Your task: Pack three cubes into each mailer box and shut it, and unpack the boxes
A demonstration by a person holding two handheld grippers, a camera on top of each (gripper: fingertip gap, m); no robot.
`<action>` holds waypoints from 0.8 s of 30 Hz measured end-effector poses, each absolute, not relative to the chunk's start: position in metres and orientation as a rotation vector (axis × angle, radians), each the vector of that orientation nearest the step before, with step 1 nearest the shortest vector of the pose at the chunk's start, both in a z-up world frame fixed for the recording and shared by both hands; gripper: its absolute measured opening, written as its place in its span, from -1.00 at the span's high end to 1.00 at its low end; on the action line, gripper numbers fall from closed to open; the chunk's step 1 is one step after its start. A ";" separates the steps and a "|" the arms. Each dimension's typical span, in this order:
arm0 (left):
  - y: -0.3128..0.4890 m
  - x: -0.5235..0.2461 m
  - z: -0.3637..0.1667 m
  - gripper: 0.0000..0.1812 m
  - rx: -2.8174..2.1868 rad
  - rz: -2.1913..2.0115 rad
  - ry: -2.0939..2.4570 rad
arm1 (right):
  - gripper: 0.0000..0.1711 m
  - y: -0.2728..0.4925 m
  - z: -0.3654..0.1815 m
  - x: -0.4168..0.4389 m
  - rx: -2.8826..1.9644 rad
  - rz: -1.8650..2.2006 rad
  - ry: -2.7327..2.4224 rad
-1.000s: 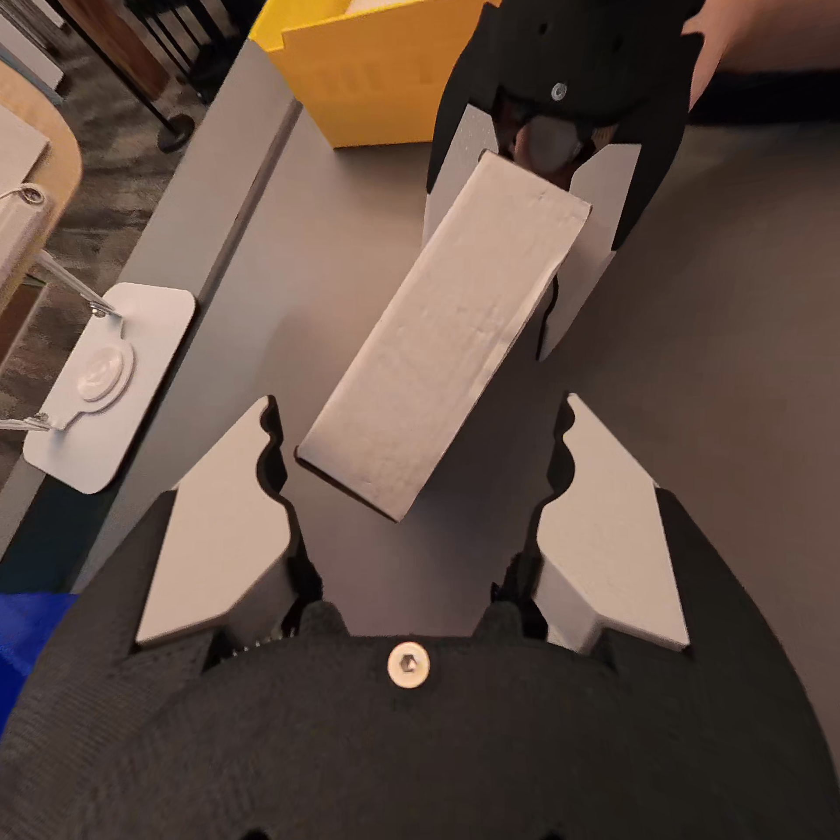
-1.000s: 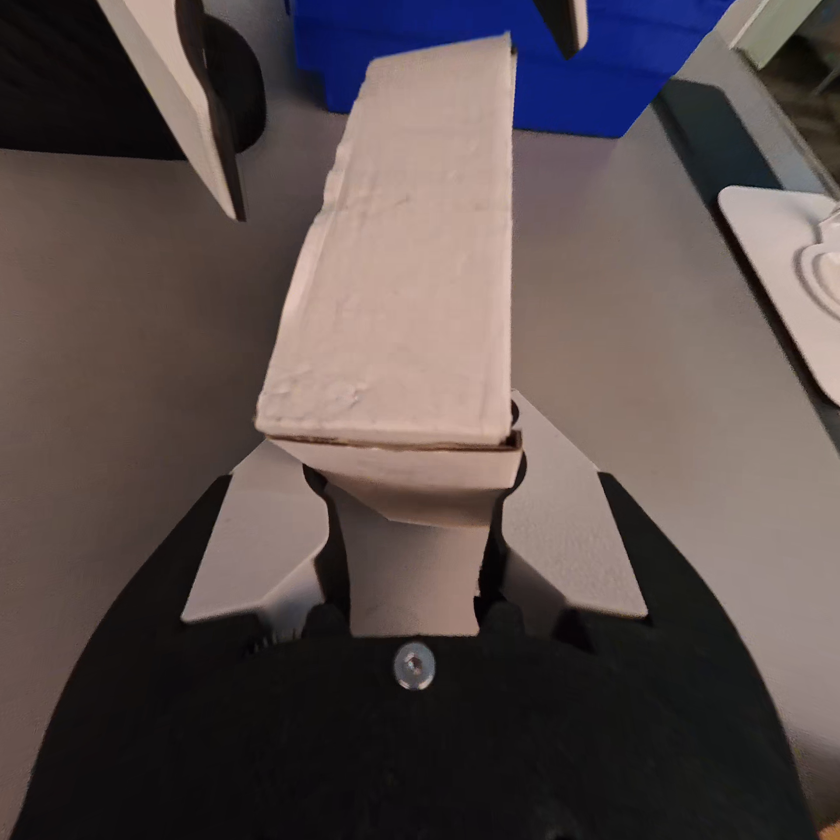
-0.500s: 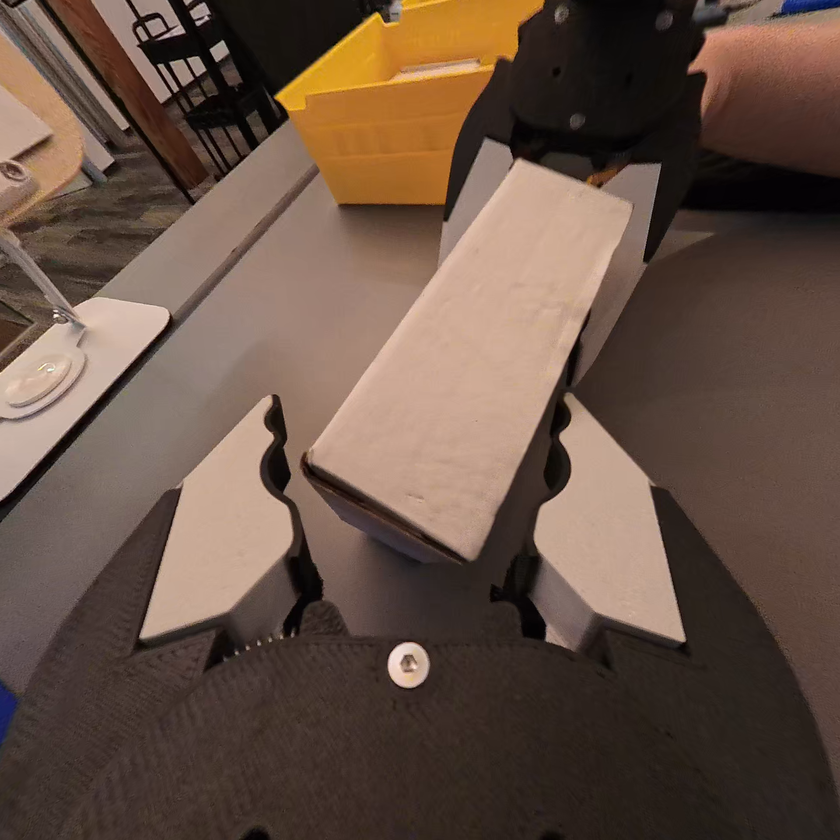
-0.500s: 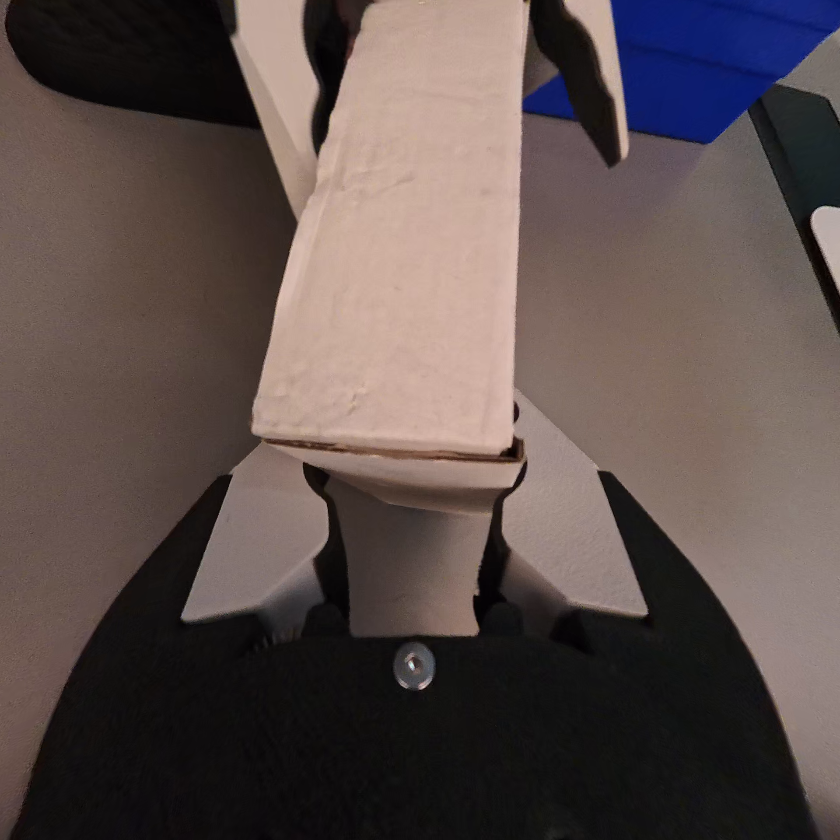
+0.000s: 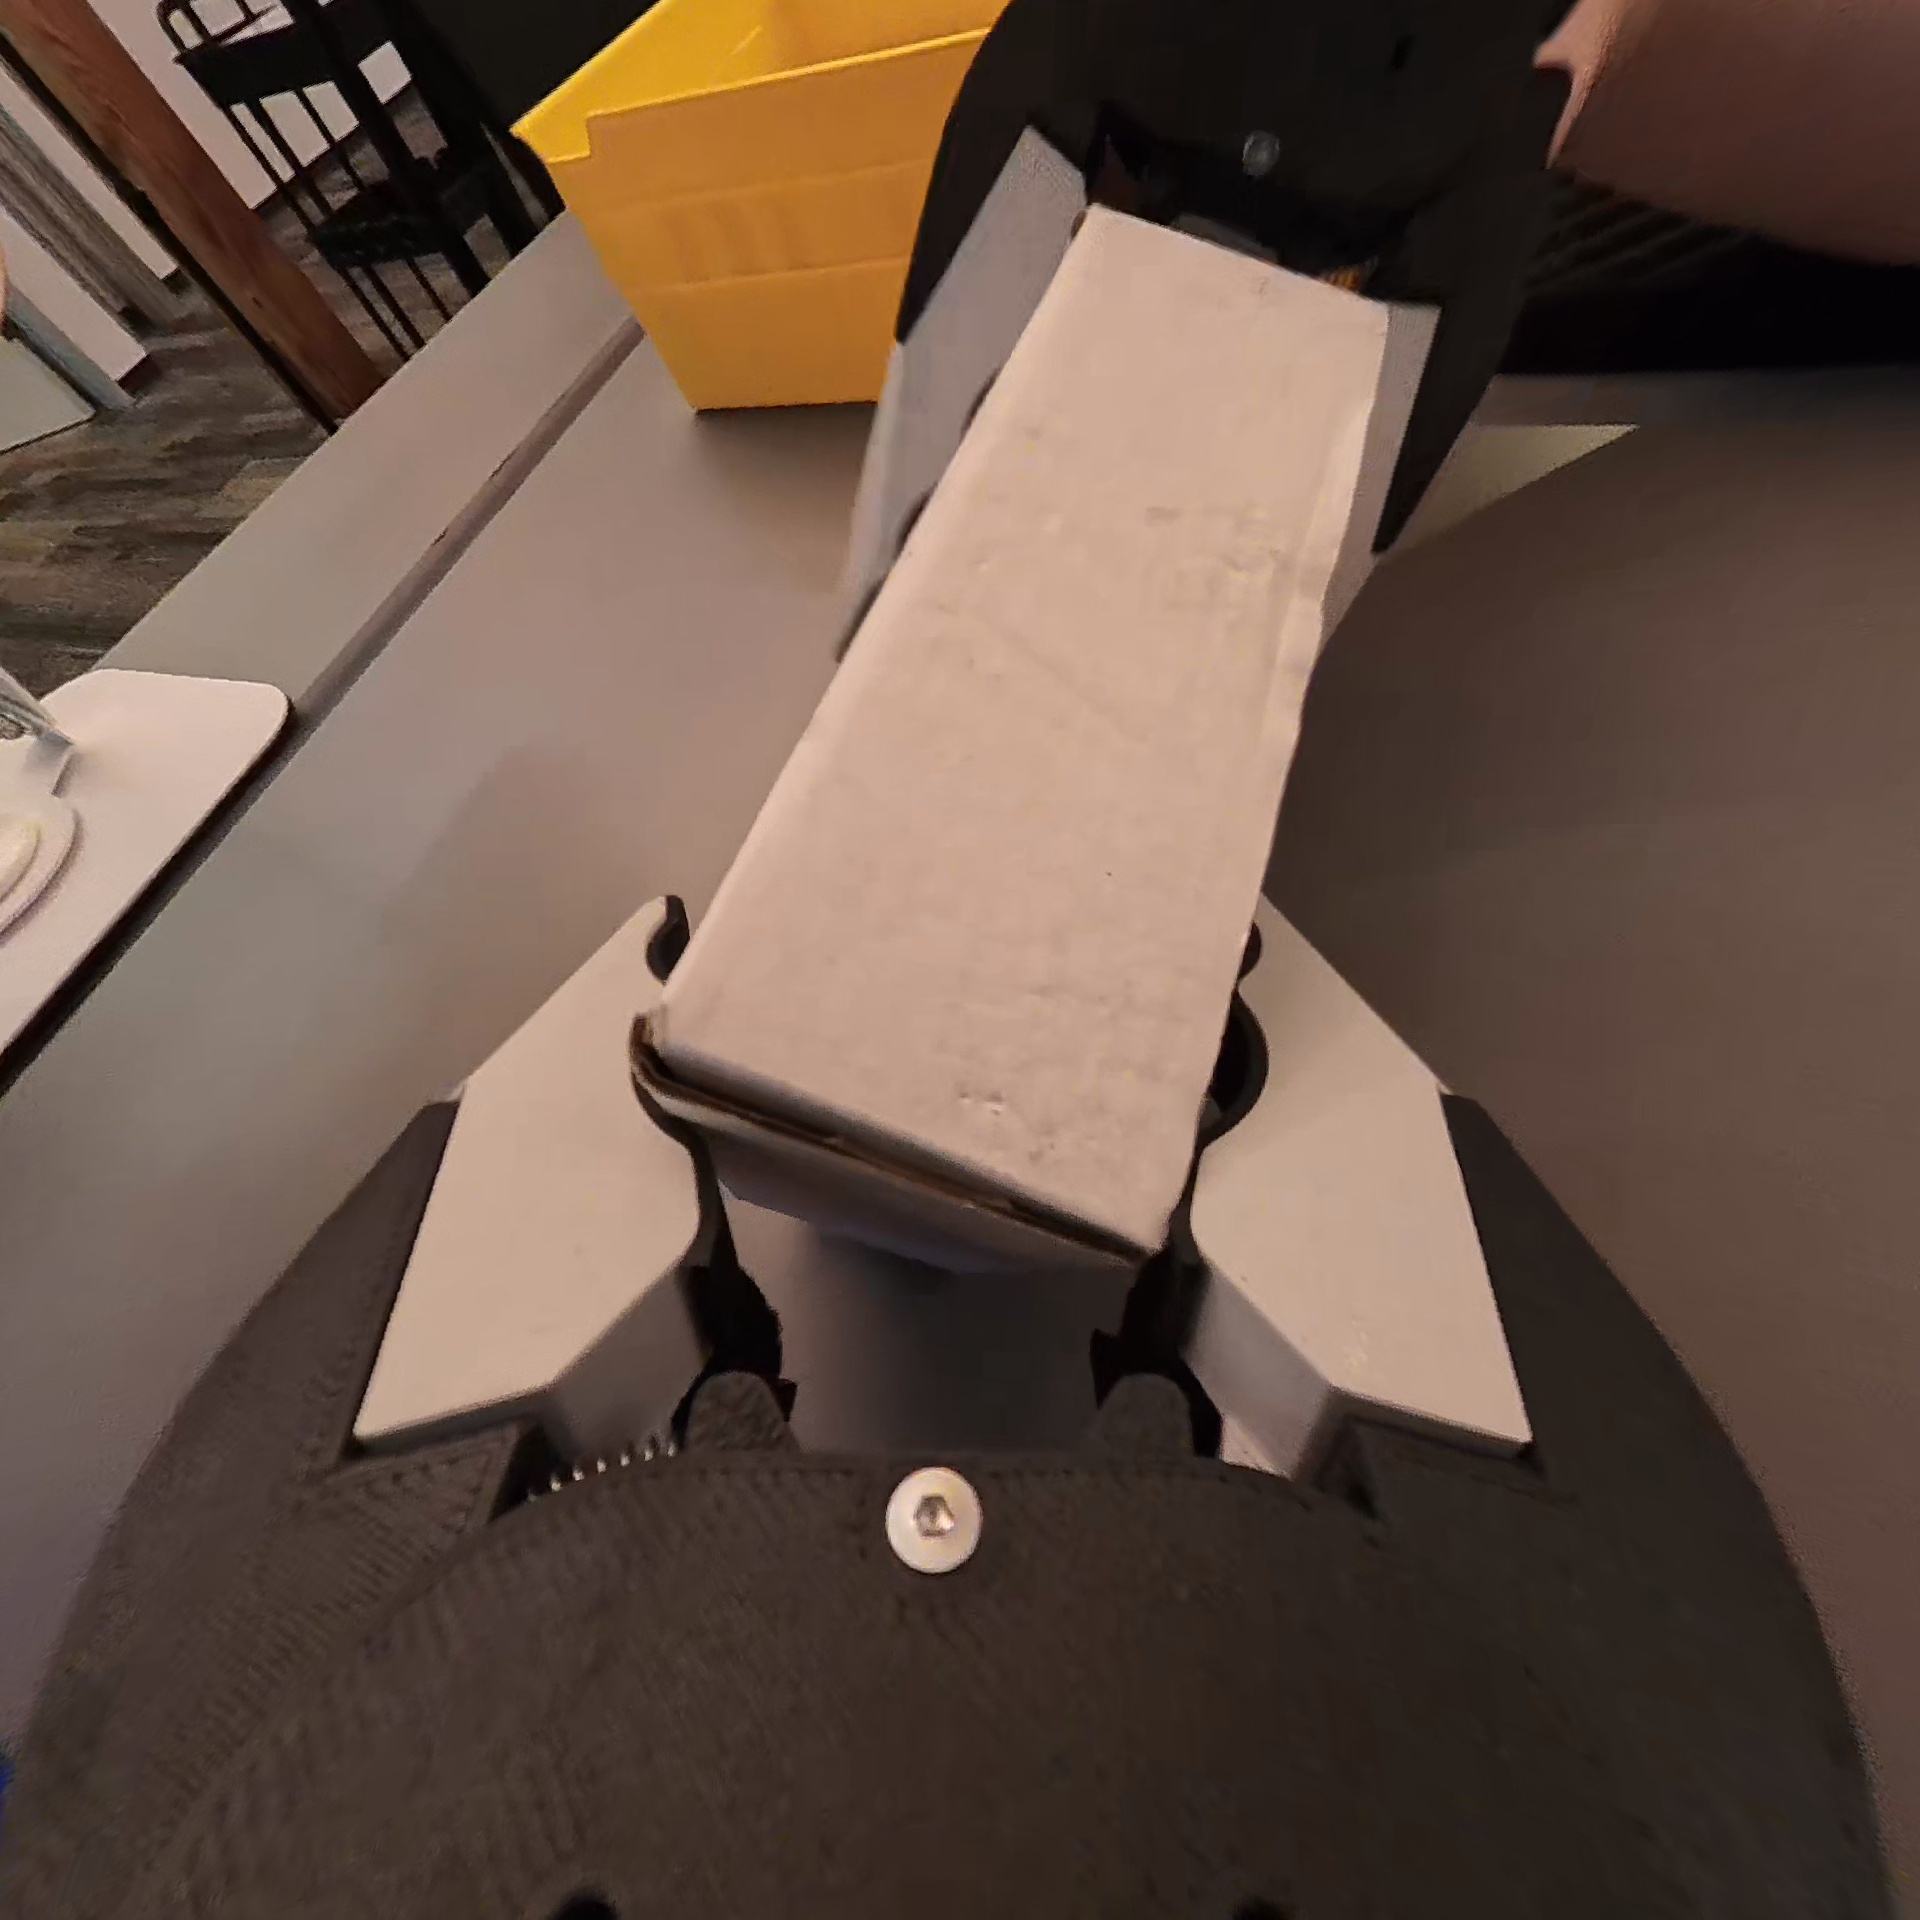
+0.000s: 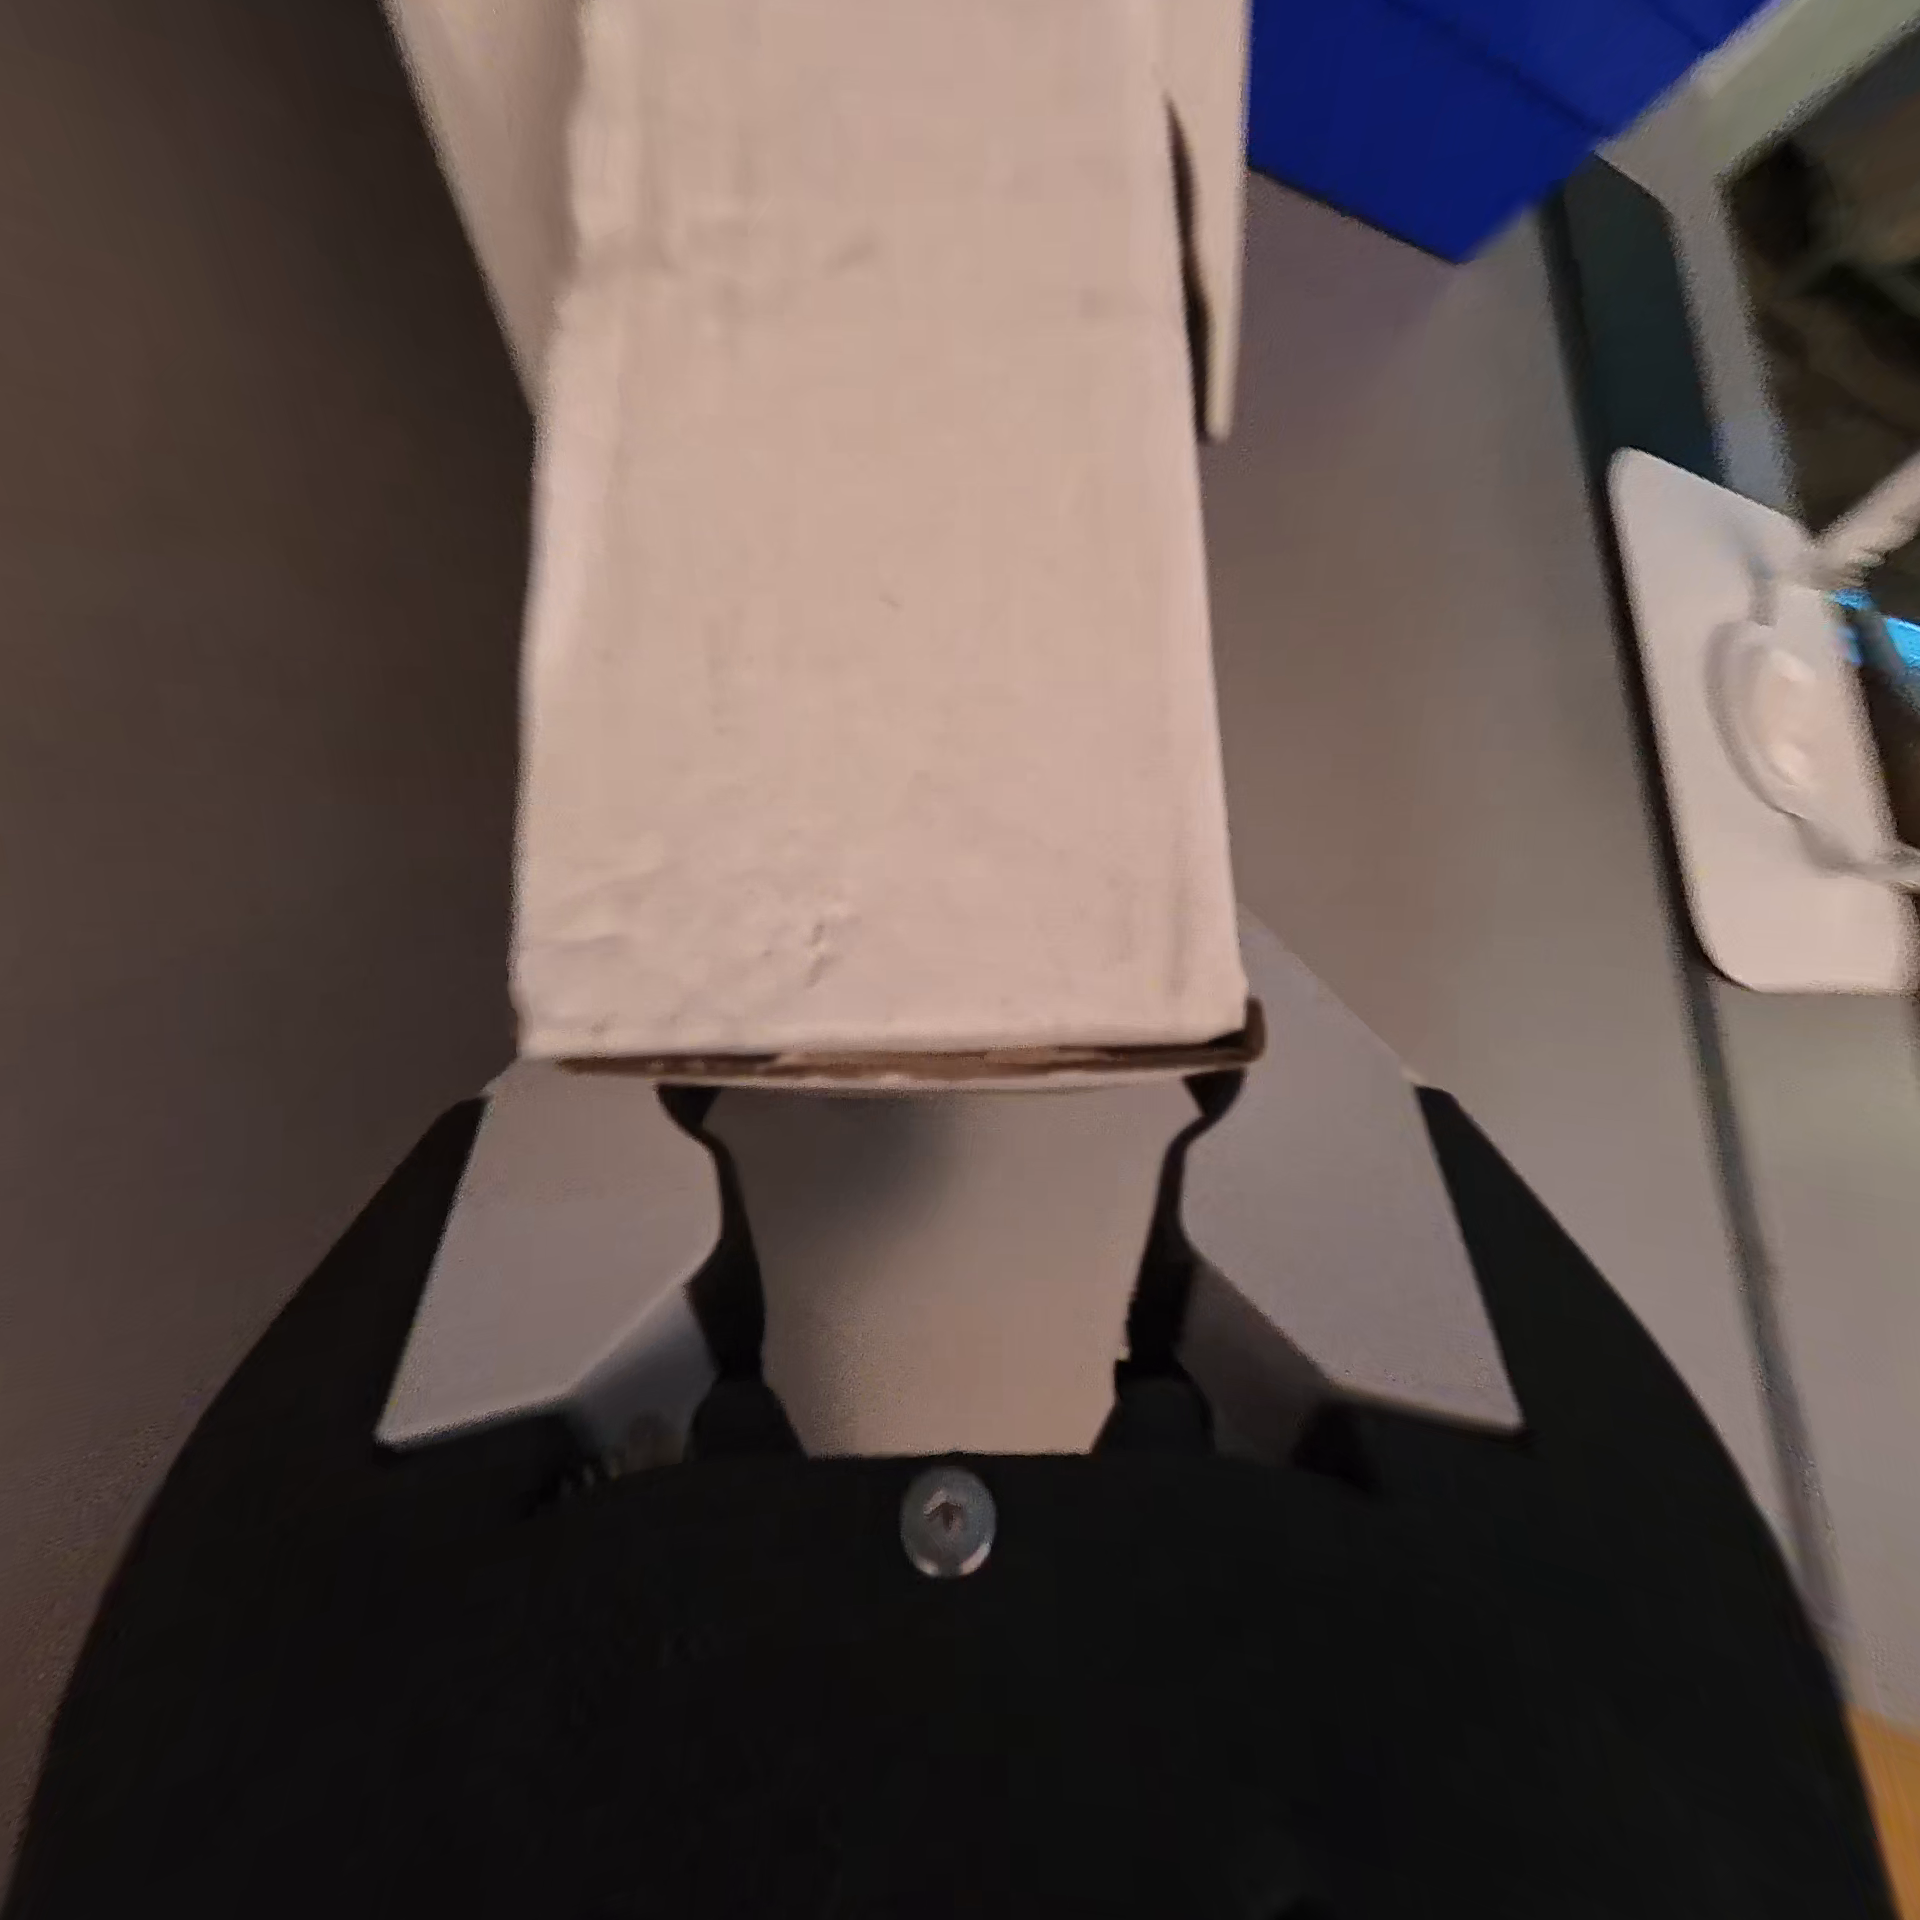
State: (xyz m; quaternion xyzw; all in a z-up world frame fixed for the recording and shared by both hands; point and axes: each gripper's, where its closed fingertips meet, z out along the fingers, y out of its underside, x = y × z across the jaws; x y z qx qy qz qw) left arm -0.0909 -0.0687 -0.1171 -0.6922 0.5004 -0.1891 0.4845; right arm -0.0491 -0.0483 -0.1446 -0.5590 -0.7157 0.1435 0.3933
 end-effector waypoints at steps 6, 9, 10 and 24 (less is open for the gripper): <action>-0.064 -0.094 -0.116 -0.10 -1.713 -0.470 1.180 | 0.04 -0.054 -0.128 -0.044 -1.443 0.370 -1.808; -0.063 -0.094 -0.116 -0.09 -1.711 -0.464 1.179 | -0.13 -0.060 -0.099 -0.057 -1.361 0.452 -1.716; -0.063 -0.094 -0.116 -0.09 -1.707 -0.459 1.182 | -0.12 -0.061 -0.096 -0.061 -1.353 0.443 -1.708; -0.063 -0.096 -0.123 0.10 -1.684 -0.357 1.238 | 0.14 -0.058 -0.102 -0.046 -1.340 0.323 -1.795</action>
